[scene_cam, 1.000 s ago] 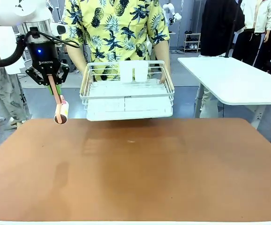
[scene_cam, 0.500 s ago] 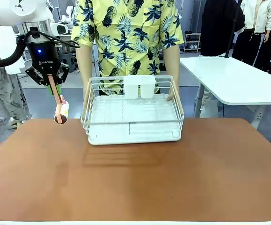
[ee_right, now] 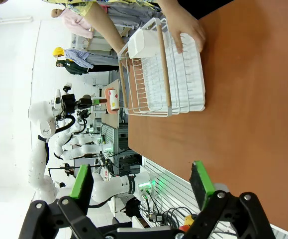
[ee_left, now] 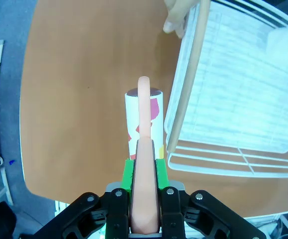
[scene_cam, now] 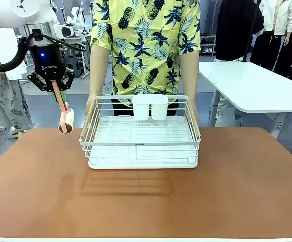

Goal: Clean the table.
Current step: Place the Lint Roller down when the Dish drying rack is positioned in the middle of the table.

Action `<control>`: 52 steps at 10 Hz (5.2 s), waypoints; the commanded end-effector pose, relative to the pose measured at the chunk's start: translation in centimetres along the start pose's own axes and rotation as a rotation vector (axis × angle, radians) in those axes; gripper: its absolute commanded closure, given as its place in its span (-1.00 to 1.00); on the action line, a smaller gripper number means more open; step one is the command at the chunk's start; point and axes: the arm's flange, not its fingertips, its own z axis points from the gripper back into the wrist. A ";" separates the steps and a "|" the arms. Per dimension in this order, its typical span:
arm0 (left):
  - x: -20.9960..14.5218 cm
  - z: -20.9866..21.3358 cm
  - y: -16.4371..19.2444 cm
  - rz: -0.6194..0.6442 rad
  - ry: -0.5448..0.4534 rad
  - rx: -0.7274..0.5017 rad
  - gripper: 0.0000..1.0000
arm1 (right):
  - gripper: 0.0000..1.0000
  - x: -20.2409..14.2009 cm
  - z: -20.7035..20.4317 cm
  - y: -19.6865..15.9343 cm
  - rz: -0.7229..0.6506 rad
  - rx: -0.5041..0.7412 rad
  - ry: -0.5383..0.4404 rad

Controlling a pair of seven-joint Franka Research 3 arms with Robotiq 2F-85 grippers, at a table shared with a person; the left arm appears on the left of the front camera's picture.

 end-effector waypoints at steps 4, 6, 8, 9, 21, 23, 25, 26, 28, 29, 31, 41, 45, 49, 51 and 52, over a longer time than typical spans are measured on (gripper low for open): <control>-0.1 0.4 0.2 0.002 -0.008 0.004 0.59 | -1.00 -0.1 0.1 0.4 0.002 0.014 -0.001; -0.1 0.4 0.2 0.002 -0.008 0.004 0.59 | -1.00 -0.1 0.1 0.4 0.002 0.014 -0.001; -0.1 0.4 0.2 0.002 -0.008 0.004 0.59 | -1.00 -0.1 0.1 0.4 0.002 0.014 -0.001; -0.1 0.4 0.2 0.002 -0.008 0.004 0.59 | -1.00 -0.1 0.1 0.4 0.002 0.014 -0.001; 0.5 0.0 0.3 0.150 0.006 -0.018 0.59 | -1.00 -0.1 0.1 0.4 0.002 0.014 -0.001; 0.9 -0.5 1.4 0.455 -0.004 -0.007 0.59 | -1.00 -0.1 0.1 0.4 0.002 0.014 -0.001; 1.1 -1.9 3.4 0.718 -0.054 -0.053 0.59 | -1.00 -0.1 0.1 0.4 0.002 0.014 -0.001; 1.0 -3.7 3.8 0.816 -0.077 -0.089 0.59 | -1.00 -0.1 0.1 0.4 0.002 0.014 -0.001; 0.9 -6.8 4.9 0.934 -0.136 -0.140 0.59 | -1.00 -0.1 0.1 0.4 0.002 0.014 -0.001; 1.2 -8.3 5.8 1.009 -0.187 -0.167 0.59 | -1.00 -0.1 0.1 0.4 0.002 0.014 -0.001; 1.2 -10.9 6.8 1.062 -0.252 -0.183 0.59 | -1.00 -0.1 0.1 0.4 0.002 0.014 -0.001; 0.7 -19.3 8.3 1.253 -0.269 -0.281 0.59 | -1.00 -0.1 0.1 0.4 0.002 0.014 -0.001; -0.2 -20.1 8.2 1.254 -0.253 -0.245 0.59 | -1.00 -0.1 0.1 0.4 0.002 0.014 -0.001; -1.3 -19.9 8.6 1.259 -0.235 -0.237 -0.67 | -1.00 -0.1 0.1 0.4 0.002 0.014 -0.001; -2.5 -19.1 8.9 1.251 -0.211 -0.223 -1.00 | -1.00 -0.1 0.1 0.4 0.002 0.014 -0.001; -3.2 -18.8 9.1 1.265 -0.187 -0.213 -1.00 | -1.00 -0.1 0.1 0.4 0.002 0.014 -0.001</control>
